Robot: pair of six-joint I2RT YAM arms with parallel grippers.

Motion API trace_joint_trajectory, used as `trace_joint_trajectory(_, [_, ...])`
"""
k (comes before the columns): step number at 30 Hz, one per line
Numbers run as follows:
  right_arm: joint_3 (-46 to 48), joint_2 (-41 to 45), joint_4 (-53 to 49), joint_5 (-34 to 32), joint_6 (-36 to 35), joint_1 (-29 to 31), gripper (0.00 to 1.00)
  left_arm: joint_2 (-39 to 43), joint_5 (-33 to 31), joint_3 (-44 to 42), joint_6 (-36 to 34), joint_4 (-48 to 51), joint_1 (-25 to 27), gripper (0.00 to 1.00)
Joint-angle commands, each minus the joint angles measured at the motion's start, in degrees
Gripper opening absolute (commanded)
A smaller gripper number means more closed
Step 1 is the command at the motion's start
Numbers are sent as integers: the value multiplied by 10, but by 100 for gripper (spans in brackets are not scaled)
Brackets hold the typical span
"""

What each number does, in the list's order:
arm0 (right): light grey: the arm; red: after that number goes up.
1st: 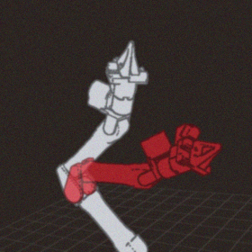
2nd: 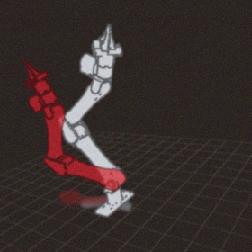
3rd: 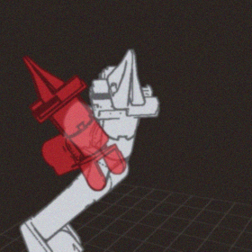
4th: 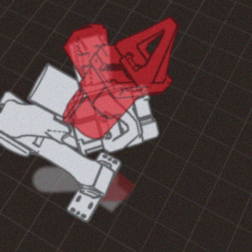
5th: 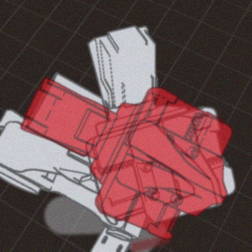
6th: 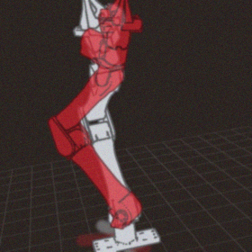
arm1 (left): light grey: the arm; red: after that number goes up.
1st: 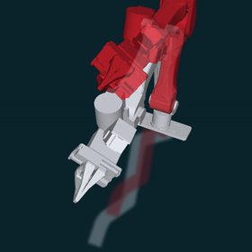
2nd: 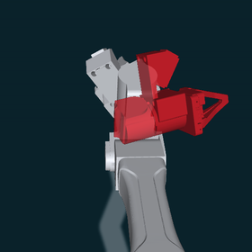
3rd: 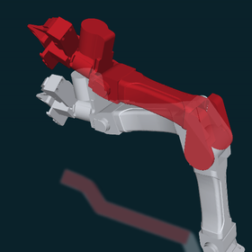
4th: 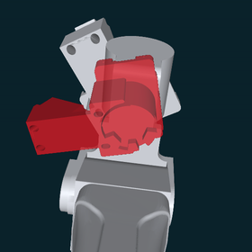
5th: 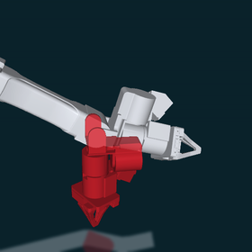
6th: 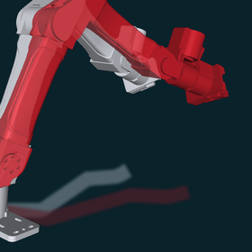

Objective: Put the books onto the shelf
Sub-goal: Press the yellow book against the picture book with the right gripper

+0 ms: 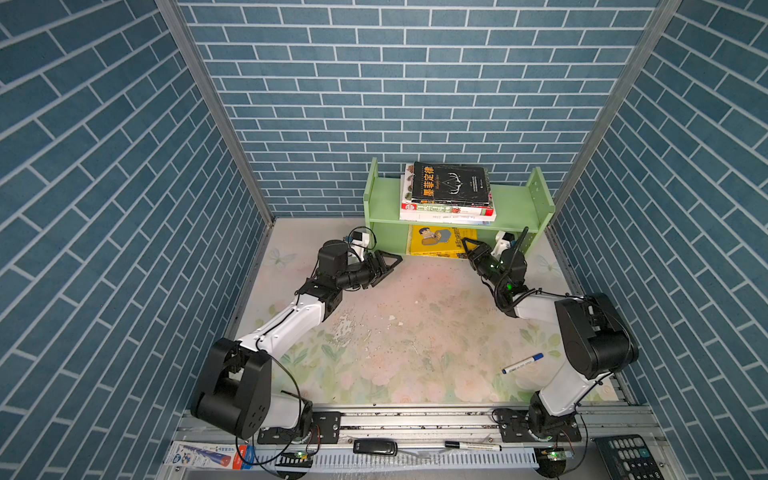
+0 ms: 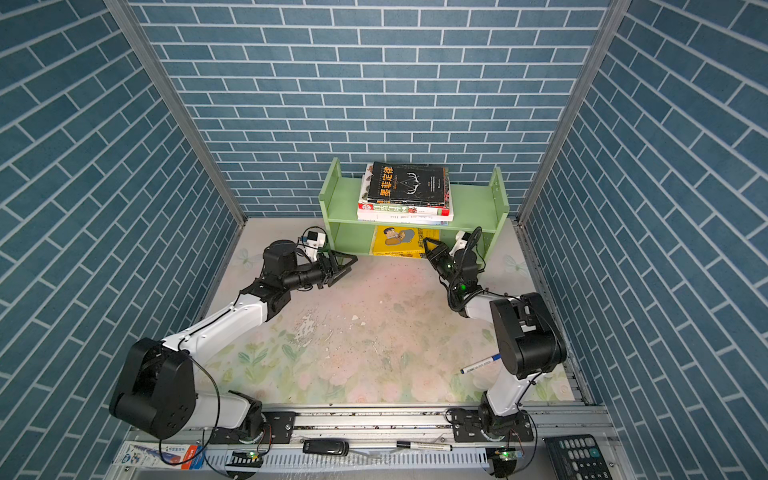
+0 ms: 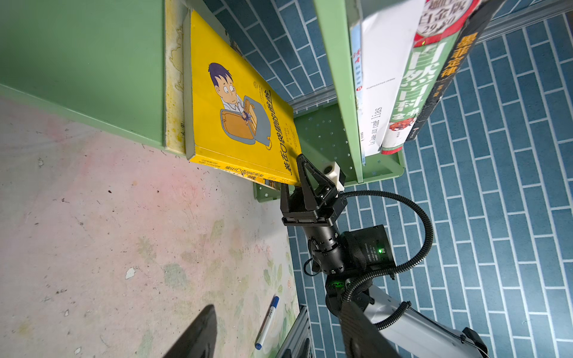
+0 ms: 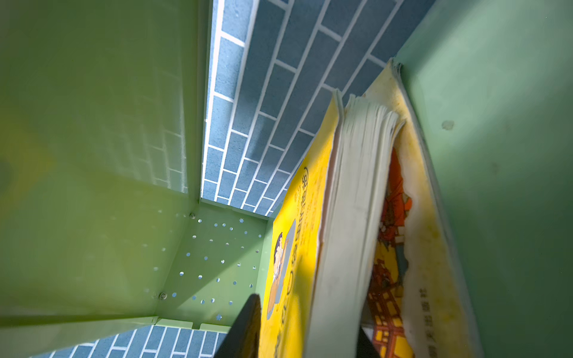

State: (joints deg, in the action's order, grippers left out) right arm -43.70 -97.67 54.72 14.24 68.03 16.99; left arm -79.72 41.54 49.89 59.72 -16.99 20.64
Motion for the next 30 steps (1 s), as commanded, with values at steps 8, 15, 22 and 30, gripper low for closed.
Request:
trace_joint_trajectory(8, [0, 2, 51, -22, -1, 8, 7, -2, 1, -8, -4, -5, 1, 65])
trace_joint_trajectory(15, [13, -17, 141, -48, 54, 16, 4, 0, 1, -9, -4, -4, 2, 65])
trace_joint_trajectory(22, [-4, -43, 142, -37, 68, 18, 4, 0, 3, -9, -2, -4, 1, 65])
trace_joint_trajectory(30, [9, -31, 92, -44, 29, 19, 22, 12, 0, -17, -4, -1, 2, 65])
